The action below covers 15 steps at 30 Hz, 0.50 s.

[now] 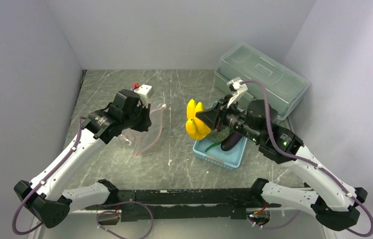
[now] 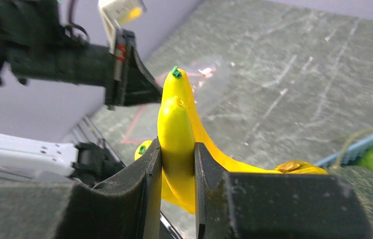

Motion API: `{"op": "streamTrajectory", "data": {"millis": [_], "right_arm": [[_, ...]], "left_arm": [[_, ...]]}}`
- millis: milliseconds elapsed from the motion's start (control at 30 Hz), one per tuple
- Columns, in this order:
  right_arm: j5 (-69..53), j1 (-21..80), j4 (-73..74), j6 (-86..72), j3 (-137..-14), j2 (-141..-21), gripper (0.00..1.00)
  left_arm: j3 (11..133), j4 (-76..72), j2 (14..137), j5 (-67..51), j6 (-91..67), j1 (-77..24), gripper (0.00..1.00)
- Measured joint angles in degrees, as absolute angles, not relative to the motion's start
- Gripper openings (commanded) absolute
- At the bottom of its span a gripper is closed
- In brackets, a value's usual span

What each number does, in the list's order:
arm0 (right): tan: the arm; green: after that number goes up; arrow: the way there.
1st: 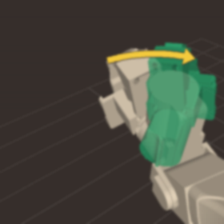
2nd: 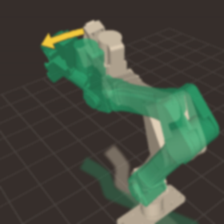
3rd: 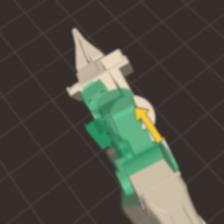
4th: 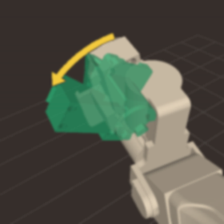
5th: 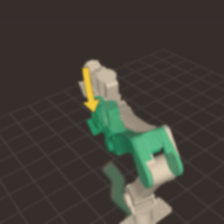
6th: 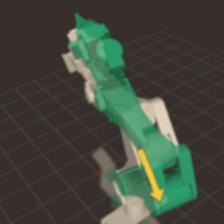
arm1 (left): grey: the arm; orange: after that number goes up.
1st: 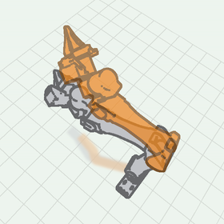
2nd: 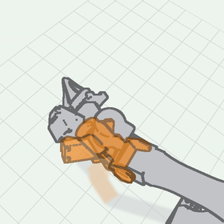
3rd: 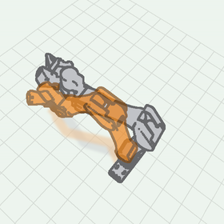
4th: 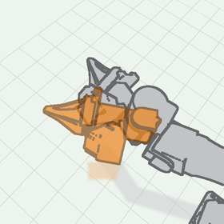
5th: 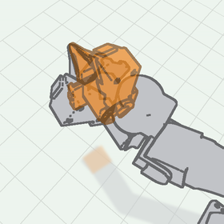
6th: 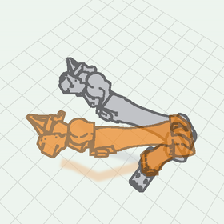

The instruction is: Place the food in the zip-top bag and seal the zipper

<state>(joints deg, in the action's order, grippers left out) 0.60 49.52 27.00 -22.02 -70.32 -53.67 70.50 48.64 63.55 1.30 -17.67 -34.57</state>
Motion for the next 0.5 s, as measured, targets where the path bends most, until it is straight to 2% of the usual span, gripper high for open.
{"op": "streamTrajectory", "data": {"millis": [267, 500], "right_arm": [[-0.3, 49.5, 9.8, -31.7, -60.8, -45.8, 0.00], [-0.3, 49.5, -5.8, -41.8, -54.4, -43.7, 0.00]], "left_arm": [[72.0, 48.2, 64.1, 0.9, -22.0, -34.6, 0.00], [73.4, 47.3, 65.9, 1.6, -26.8, -34.6, 0.00]]}}
